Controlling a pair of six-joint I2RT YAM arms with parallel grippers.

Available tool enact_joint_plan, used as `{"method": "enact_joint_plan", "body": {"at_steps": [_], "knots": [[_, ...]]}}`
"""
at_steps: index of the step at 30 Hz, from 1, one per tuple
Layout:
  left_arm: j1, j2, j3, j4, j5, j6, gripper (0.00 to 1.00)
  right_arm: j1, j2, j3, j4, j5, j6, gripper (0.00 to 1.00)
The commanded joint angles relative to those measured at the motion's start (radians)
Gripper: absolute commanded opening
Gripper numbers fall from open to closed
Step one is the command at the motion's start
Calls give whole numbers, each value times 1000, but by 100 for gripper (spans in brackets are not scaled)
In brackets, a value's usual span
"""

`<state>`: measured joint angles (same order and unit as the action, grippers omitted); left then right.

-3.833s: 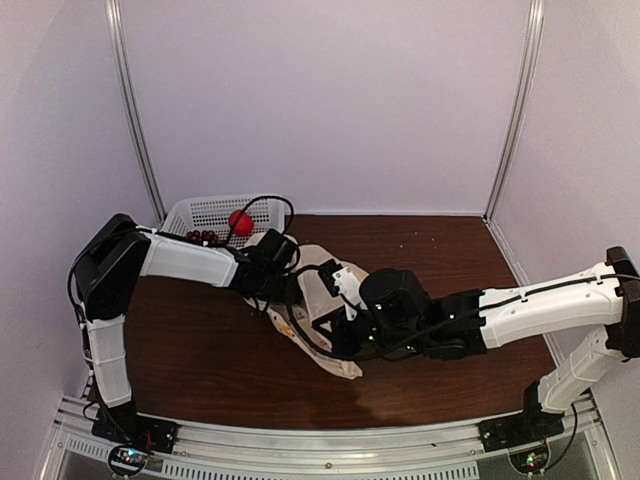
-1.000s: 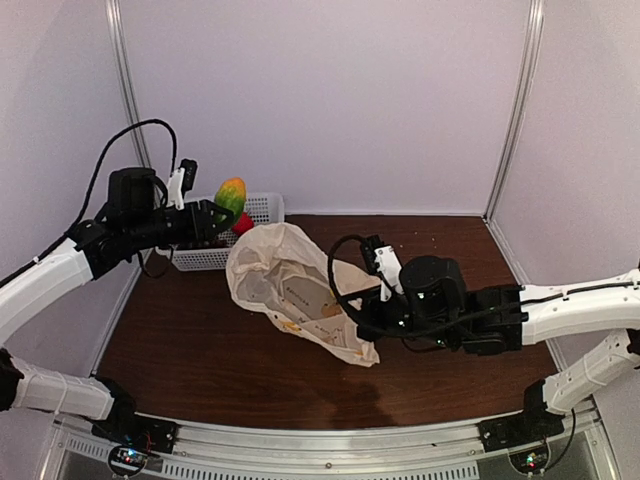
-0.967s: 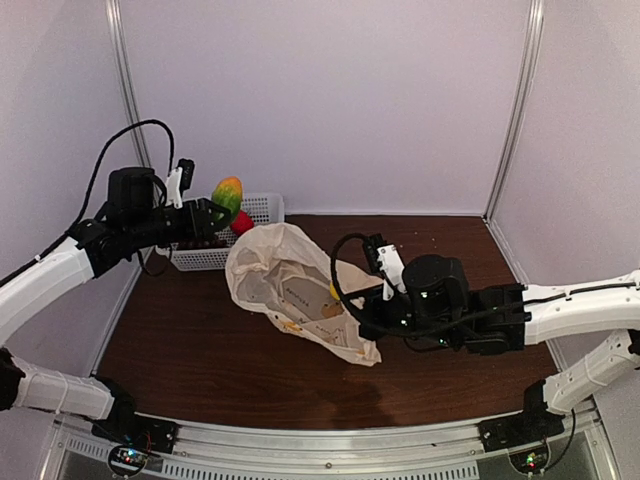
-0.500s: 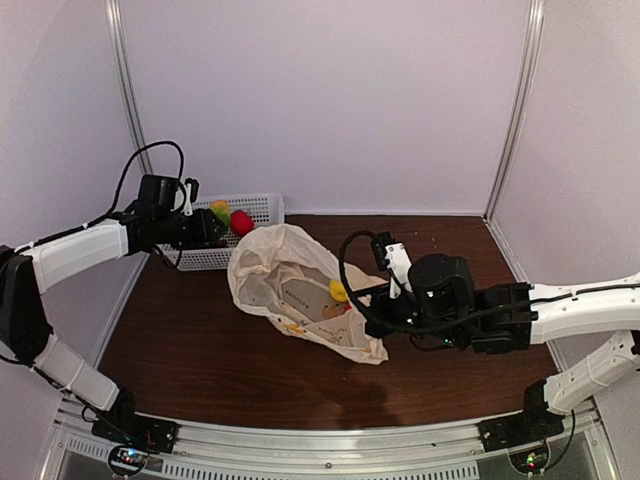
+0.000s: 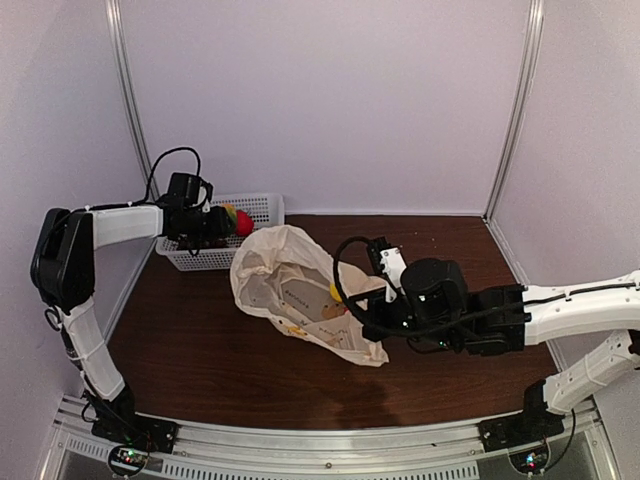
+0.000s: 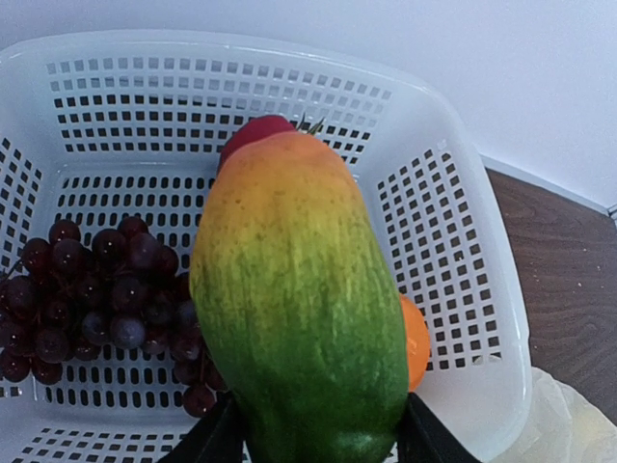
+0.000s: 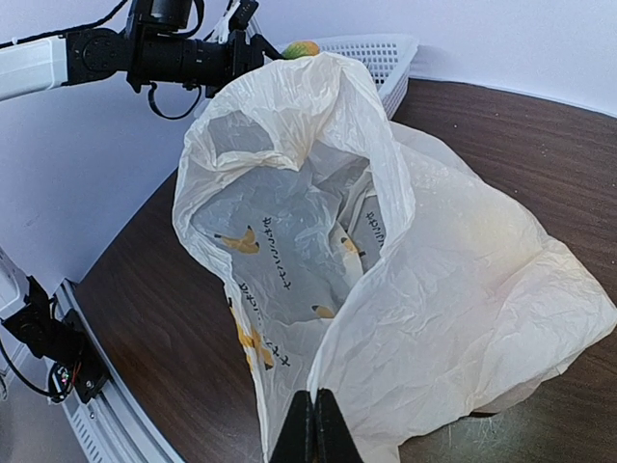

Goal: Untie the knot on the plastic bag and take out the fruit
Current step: Pick up the fake fruit from the takeout bag.

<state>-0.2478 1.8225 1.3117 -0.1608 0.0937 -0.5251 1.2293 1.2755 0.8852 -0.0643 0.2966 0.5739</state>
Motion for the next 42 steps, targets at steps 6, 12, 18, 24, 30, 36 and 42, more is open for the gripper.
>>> {"method": "enact_joint_plan", "body": {"at_steps": [6, 12, 18, 24, 30, 36, 42], "knots": [[8, 72, 60, 21, 8, -5, 58, 7, 22, 11, -3, 5, 12, 0], [8, 109, 96, -5, 18, 13, 63, 7, 25, 7, 6, 4, 21, 0], [8, 110, 103, -9, 26, 14, 66, 7, 21, 3, 9, 5, 23, 0], [8, 71, 84, -4, 39, 19, 75, 6, 25, 4, 8, 7, 21, 0], [9, -58, 23, 33, 60, 45, 83, 6, 15, -1, 13, 36, 26, 0], [-12, -240, -93, 52, 137, 80, 84, 5, -5, -16, 7, 103, 49, 0], [-50, -444, -231, 2, 224, 110, 84, 0, -20, -29, 9, 139, 72, 0]]}}
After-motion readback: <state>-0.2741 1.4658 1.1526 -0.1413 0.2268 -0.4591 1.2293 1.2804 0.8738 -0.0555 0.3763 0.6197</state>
